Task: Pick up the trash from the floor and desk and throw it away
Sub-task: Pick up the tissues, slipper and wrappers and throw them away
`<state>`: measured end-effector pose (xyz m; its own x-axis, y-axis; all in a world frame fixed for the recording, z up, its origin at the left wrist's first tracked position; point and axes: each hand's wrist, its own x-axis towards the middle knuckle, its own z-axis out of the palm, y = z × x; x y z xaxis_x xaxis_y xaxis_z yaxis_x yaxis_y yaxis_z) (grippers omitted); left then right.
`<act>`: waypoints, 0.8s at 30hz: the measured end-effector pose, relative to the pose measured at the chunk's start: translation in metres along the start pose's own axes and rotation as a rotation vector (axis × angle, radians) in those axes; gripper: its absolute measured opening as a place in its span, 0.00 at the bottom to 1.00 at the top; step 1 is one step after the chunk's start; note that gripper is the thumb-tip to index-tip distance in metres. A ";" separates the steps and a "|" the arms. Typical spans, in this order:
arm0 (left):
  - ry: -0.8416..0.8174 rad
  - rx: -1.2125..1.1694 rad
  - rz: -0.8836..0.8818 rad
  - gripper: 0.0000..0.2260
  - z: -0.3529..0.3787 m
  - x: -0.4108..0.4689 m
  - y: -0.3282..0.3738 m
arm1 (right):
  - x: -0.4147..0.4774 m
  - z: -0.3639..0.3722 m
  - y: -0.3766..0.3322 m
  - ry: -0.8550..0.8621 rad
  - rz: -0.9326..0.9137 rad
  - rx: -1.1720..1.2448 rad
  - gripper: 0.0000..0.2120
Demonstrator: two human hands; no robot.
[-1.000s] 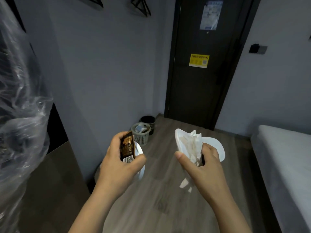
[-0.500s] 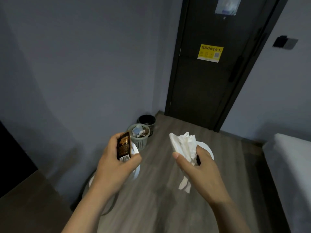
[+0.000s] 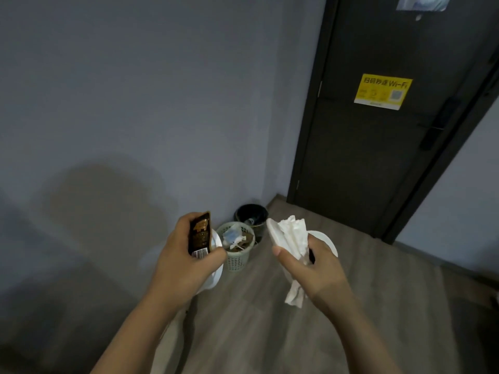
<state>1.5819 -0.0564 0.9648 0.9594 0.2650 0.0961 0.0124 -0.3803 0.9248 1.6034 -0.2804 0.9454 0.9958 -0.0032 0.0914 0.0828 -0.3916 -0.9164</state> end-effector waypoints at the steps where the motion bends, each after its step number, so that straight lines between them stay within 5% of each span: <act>1: 0.019 -0.002 -0.002 0.23 0.009 0.015 -0.001 | 0.018 -0.002 0.005 -0.010 -0.010 0.000 0.15; 13: 0.050 0.030 -0.137 0.22 0.059 0.181 -0.060 | 0.199 0.043 0.061 -0.182 0.102 -0.098 0.30; 24: -0.050 0.022 -0.247 0.22 0.068 0.364 -0.125 | 0.367 0.116 0.087 -0.246 0.212 -0.219 0.33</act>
<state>1.9488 0.0272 0.8585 0.9391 0.3089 -0.1508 0.2542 -0.3288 0.9095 1.9801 -0.2086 0.8536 0.9717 0.1048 -0.2119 -0.1099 -0.5934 -0.7973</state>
